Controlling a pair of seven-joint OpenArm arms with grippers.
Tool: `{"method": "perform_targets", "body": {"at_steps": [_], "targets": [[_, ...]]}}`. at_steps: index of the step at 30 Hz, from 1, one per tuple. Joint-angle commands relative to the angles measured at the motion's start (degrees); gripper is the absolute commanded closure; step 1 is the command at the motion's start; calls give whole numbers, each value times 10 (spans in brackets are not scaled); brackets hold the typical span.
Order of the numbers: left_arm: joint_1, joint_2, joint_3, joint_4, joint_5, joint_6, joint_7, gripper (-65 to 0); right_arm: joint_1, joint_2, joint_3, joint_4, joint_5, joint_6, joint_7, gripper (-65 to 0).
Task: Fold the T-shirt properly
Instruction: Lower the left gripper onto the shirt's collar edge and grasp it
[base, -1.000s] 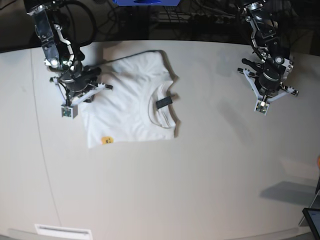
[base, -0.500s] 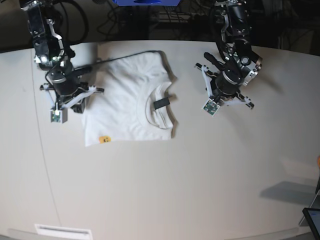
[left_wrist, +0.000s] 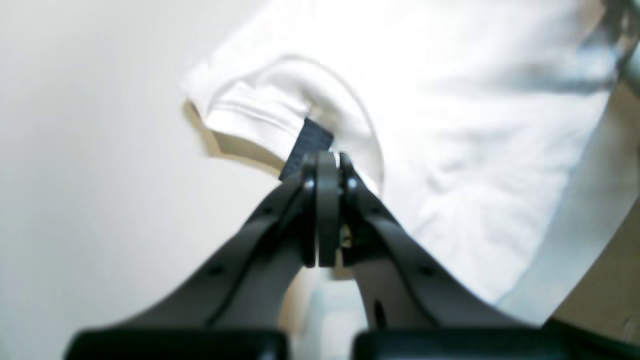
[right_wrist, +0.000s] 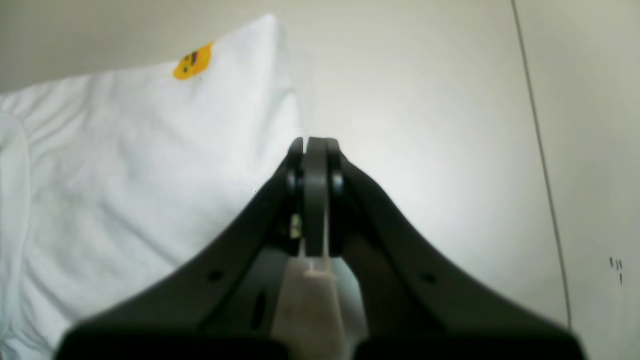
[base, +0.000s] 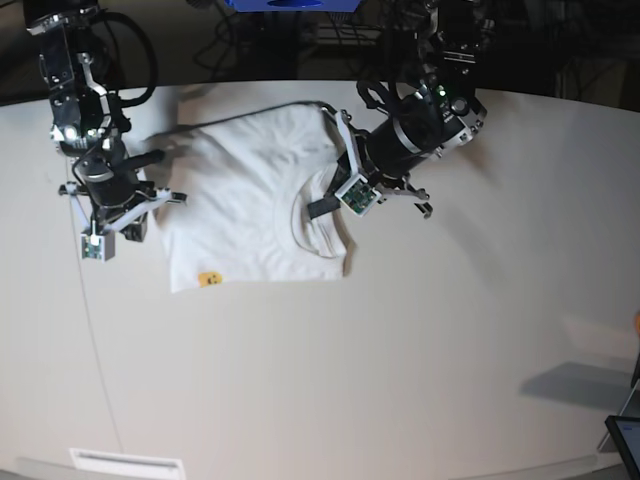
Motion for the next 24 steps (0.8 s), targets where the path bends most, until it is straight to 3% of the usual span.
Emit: {"method": "perform_targets", "body": {"at_steps": [1,7,13,16,24], "targets": [[-2,-2,3,11,-21,4,-15,0,9,6,1,2,-3,1,14,-1],[-12,-37,62,9,-71,4,-15,0,10,6,2,-12,-3,1,14,-1],[-20,-40,145,-3,-37,4,-10,0,10,6,3,-13,-3,1,14,-1],[-11,-40,147,-15,-8,4,-10,0,10,6,4,-13,-3,1,14,-1],[-11,-48,140,-87,-3,34,-10,0,9,6,4,-13,-3,2,14,-1]]}}
